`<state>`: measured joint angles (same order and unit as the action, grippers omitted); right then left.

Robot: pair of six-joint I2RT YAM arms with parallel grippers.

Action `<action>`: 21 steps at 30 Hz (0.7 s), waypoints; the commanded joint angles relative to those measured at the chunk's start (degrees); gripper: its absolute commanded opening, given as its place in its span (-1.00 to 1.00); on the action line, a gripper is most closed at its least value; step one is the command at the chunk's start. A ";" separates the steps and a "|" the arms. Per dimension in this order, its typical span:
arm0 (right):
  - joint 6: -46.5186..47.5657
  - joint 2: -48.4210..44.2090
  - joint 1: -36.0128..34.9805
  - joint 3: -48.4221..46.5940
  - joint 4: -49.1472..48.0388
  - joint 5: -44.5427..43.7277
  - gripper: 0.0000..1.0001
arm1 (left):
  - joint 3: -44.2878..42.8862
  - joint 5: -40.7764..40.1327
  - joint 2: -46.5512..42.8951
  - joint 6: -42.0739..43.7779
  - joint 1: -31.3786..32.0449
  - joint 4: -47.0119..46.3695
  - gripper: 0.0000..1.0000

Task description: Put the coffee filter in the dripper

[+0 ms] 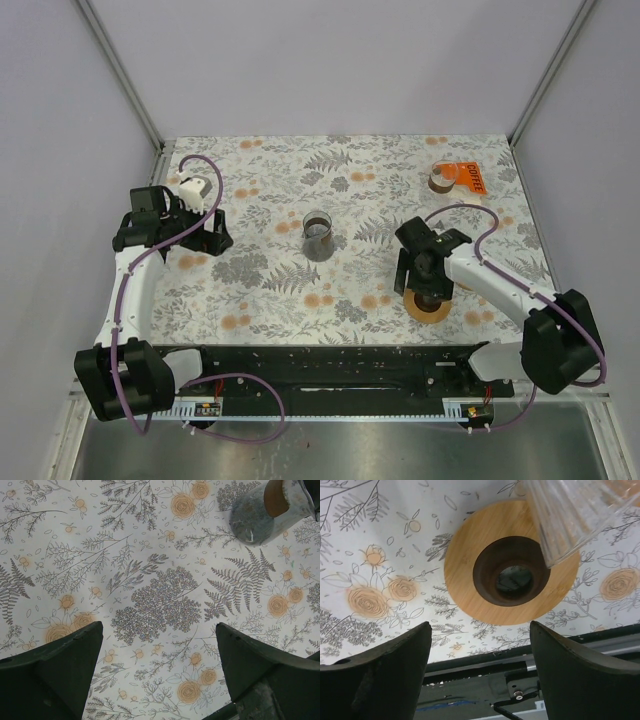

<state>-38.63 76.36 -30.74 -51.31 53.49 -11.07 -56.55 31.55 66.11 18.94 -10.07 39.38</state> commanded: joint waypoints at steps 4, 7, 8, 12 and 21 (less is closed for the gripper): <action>-1.53 4.93 -0.02 1.91 -7.08 -1.24 0.73 | -1.81 1.85 -0.19 0.75 -0.57 -0.97 0.98; -0.92 7.13 -0.02 2.88 -8.93 -2.63 0.66 | -1.63 1.85 -0.36 0.92 -0.83 -0.97 0.98; -0.48 7.49 -0.11 3.06 -9.72 -3.16 0.64 | -1.72 2.02 -0.28 0.92 -0.83 -0.97 0.98; 1.27 10.29 -0.02 2.62 -11.48 -3.61 0.58 | -1.72 2.20 -0.01 0.84 -1.01 -0.97 0.98; 6.11 15.92 -0.02 3.94 -18.51 4.64 0.23 | -1.72 2.37 -0.36 0.84 -1.36 -0.88 0.98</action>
<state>-34.87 88.71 -30.59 -48.38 41.54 -11.90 -56.55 32.12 66.11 19.11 -11.07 39.40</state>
